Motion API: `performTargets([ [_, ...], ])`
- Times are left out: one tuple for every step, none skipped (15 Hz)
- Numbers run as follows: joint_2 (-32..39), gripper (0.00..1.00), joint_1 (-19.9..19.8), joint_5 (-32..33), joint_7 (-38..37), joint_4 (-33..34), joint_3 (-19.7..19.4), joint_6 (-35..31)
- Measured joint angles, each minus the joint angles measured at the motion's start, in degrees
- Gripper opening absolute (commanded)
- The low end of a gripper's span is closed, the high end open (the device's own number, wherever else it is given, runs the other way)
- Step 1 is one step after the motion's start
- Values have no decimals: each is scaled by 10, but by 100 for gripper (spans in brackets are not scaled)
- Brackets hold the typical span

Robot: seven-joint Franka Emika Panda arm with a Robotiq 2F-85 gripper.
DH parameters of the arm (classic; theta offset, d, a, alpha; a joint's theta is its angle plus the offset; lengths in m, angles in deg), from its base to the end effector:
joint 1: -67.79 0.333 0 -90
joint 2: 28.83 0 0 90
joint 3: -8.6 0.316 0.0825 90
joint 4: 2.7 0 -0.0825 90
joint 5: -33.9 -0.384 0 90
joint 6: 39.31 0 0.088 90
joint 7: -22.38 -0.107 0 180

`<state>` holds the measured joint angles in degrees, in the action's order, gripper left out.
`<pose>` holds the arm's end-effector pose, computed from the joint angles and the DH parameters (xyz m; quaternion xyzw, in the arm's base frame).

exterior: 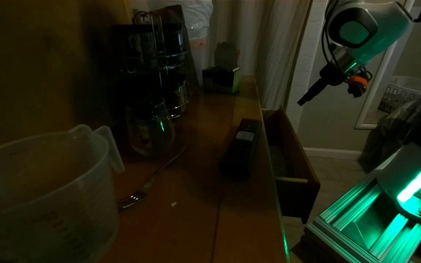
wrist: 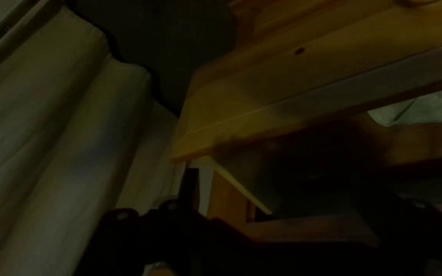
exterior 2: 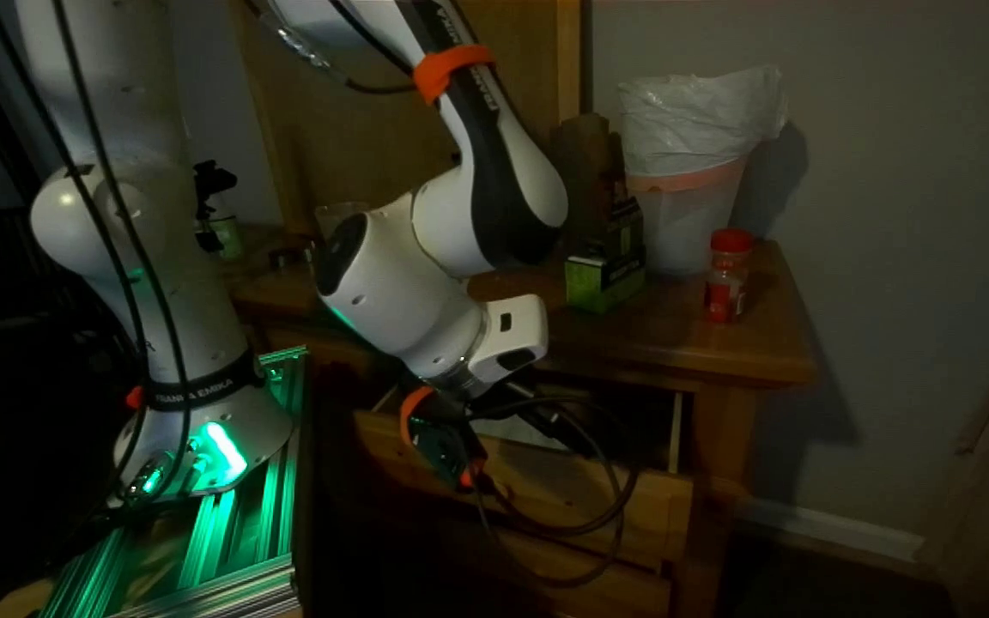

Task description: Open the topmost drawer on the right.

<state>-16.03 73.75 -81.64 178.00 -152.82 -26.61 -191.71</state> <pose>0.3088 -0.2220 0.1664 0.9415 0.1482 0.3017 0.0225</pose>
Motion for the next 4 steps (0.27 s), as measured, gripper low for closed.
performTargets([
  [-23,100,-6,13,0,-13,-9,0],
  [-46,100,-4,32,-4,-23,-23,0],
  [-69,100,-4,41,1,-33,-30,0],
  [-92,100,-3,58,-1,-42,-36,-2],
])
